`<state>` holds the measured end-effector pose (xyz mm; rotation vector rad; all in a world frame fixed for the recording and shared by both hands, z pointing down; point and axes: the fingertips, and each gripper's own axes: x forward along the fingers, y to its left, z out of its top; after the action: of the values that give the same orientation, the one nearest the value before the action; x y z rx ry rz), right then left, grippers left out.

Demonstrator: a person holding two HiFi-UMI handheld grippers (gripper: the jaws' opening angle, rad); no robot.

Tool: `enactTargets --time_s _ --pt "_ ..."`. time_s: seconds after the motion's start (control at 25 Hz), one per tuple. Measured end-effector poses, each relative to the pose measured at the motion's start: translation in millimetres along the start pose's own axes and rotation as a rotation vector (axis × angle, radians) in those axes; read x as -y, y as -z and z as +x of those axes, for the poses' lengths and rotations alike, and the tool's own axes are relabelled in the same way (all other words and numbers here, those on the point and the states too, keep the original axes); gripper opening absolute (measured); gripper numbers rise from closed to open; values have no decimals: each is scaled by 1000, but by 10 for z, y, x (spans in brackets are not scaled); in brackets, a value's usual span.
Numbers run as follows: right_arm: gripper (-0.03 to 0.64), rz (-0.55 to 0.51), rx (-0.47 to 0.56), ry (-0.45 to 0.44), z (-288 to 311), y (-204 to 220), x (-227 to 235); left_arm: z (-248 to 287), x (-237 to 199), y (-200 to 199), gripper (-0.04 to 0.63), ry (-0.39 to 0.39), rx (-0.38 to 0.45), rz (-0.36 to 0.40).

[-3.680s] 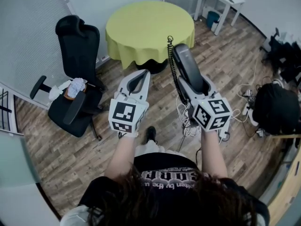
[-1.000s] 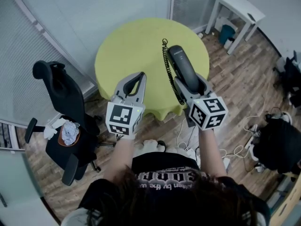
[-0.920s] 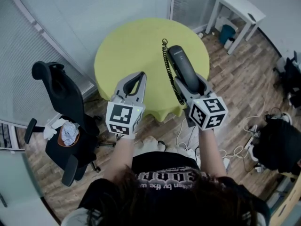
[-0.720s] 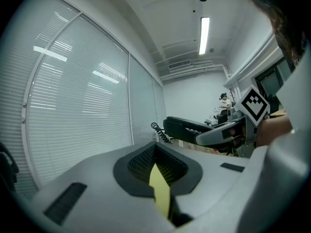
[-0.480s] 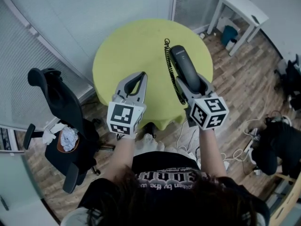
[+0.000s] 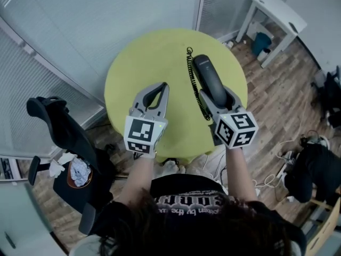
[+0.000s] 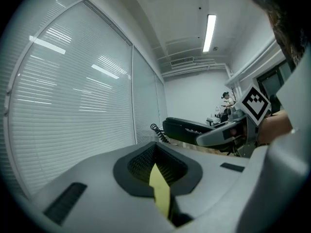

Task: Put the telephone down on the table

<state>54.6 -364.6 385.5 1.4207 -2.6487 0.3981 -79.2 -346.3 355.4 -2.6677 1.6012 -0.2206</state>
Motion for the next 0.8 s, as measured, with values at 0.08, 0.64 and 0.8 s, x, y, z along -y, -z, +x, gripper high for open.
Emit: enactTargets --time_s 0.08,0.64,0.8 --pt "287 3 -7 1 153 -11 38 108 -115 6 -6 -4 -3 0" --pt "287 3 -85 -1 980 308 183 596 -606 394 -6 5 -63 -36" --pt "287 10 -107 4 1138 432 246 726 -629 486 -6 27 -77 -34"
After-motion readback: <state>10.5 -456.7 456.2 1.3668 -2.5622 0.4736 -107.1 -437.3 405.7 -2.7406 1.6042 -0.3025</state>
